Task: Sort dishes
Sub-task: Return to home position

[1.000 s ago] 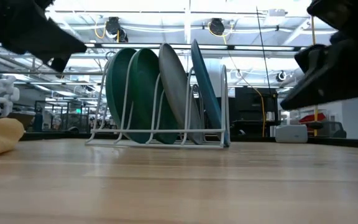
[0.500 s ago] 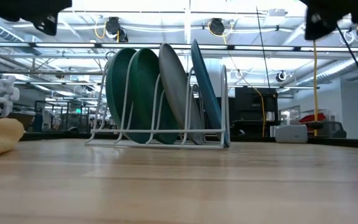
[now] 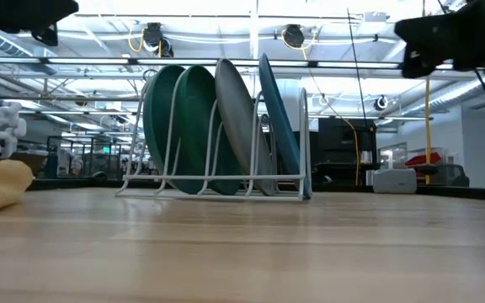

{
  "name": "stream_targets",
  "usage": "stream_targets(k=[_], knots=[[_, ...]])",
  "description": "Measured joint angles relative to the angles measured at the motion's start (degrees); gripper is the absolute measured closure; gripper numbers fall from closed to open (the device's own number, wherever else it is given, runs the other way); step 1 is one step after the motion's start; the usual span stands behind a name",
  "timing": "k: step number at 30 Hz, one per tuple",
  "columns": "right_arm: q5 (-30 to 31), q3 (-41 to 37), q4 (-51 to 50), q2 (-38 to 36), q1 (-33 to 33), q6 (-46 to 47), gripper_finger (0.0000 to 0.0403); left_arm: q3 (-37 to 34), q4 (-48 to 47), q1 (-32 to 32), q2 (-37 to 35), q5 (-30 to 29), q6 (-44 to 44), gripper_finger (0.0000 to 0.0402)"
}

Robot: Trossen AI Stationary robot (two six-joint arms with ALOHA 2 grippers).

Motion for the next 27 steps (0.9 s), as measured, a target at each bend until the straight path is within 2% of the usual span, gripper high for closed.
stream_targets(k=[5, 9, 16, 27], knots=[[-10.6, -1.9, -2.0, -4.3, -11.3, -0.9, 0.0403, -0.2, 0.0, 0.4, 0.1, -2.4, 0.0, 0.0401], [-17.8, -1.7, -7.0, -7.9, -16.7, -0.6, 0.0403, -0.3, 0.5, 0.4, 0.0, -4.9, -0.2, 0.0401], [-18.5, -1.7, -16.3, -17.5, -20.1, -3.1, 0.0403, -0.3, 1.4, 0.4, 0.0, -8.1, -0.5, 0.0401], [-18.6, -1.7, -44.2, -44.7, -21.6, -0.5, 0.0403, -0.3, 2.0, 0.4, 0.0, -8.3, -0.6, 0.0402]])
